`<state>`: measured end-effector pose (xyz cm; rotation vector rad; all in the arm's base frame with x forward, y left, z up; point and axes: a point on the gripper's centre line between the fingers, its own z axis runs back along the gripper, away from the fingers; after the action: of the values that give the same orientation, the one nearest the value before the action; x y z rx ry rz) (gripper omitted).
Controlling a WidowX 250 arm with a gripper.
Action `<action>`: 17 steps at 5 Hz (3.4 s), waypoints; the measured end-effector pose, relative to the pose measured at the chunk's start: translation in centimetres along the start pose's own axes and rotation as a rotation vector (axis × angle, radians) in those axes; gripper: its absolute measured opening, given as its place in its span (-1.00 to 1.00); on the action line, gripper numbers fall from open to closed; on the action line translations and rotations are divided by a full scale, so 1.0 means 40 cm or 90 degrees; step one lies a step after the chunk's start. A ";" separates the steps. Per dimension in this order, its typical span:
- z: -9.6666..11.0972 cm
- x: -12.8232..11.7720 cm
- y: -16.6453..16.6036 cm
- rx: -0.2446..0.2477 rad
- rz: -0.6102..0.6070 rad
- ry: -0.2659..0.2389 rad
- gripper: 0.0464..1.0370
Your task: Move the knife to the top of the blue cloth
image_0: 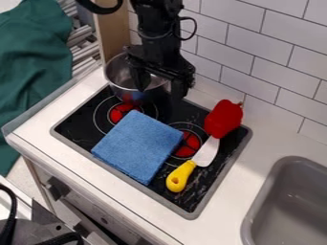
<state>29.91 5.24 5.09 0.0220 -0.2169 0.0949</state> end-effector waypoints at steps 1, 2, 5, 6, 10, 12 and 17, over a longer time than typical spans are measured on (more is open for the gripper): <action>-0.019 -0.017 -0.002 -0.002 0.000 0.018 0.94; -0.035 -0.082 -0.007 -0.002 0.011 0.032 0.94; -0.037 -0.264 -0.108 0.017 -0.016 0.002 0.94; -0.079 -0.250 -0.169 0.027 -0.067 0.044 0.94; -0.157 -0.160 -0.206 0.009 0.013 0.085 0.94; -0.178 -0.158 -0.197 0.007 0.012 0.095 0.94; -0.215 -0.147 -0.222 -0.001 0.003 0.112 -0.48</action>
<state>26.89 -3.88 -4.69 0.0117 -0.0420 0.1006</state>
